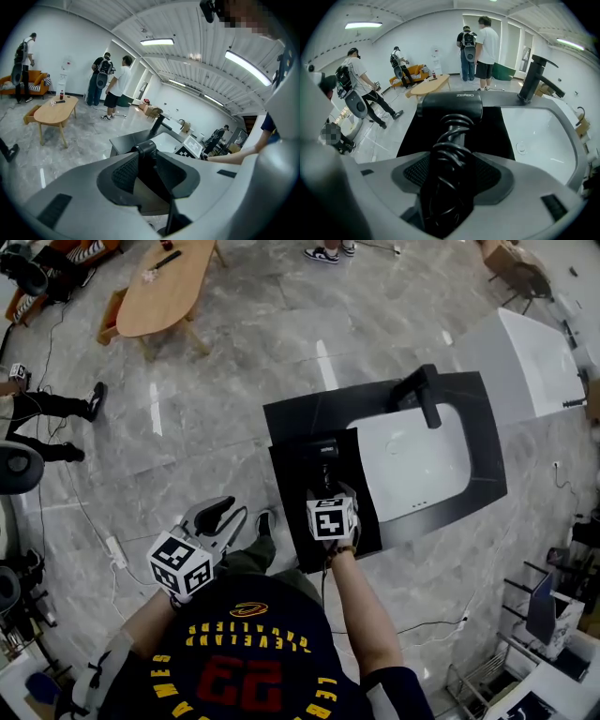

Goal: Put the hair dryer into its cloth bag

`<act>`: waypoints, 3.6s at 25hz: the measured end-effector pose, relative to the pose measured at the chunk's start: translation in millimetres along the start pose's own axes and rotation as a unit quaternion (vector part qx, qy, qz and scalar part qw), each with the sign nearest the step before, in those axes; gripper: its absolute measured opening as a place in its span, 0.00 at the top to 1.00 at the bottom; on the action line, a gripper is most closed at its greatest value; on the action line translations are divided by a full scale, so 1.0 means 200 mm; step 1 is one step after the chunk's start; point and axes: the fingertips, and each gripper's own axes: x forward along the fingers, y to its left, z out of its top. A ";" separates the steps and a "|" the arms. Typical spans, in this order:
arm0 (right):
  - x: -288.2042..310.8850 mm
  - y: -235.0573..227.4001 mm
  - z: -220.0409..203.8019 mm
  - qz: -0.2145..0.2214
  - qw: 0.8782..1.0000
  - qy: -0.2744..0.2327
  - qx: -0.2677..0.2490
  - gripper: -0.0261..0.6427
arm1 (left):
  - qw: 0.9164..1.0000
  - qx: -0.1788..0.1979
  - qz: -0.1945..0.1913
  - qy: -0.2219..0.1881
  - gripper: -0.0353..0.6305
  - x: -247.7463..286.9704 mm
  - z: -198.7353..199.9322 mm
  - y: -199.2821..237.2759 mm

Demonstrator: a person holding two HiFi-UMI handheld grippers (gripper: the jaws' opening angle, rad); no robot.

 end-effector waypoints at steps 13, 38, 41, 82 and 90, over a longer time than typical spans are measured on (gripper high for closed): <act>0.06 0.01 0.00 0.042 0.999 0.022 -0.024 0.59 | 1.000 -0.012 0.008 -0.006 0.80 -0.05 -0.03 -0.07; -0.80 -0.05 -0.84 0.089 0.990 -0.046 0.103 0.59 | 0.974 0.102 -0.155 0.131 0.80 0.32 -0.59 -0.88; -0.90 -0.06 -0.99 0.083 0.986 -0.058 0.129 0.59 | 0.962 0.133 -0.174 0.164 0.80 0.39 -0.74 -0.94; -0.91 0.02 -1.59 0.085 0.983 -0.003 0.164 0.59 | 0.919 0.221 -0.162 0.282 0.92 0.78 -1.06 -0.96; -0.80 0.04 -1.59 0.084 0.985 0.026 0.146 0.59 | 0.927 0.192 -0.203 0.251 0.93 0.71 -0.93 -1.03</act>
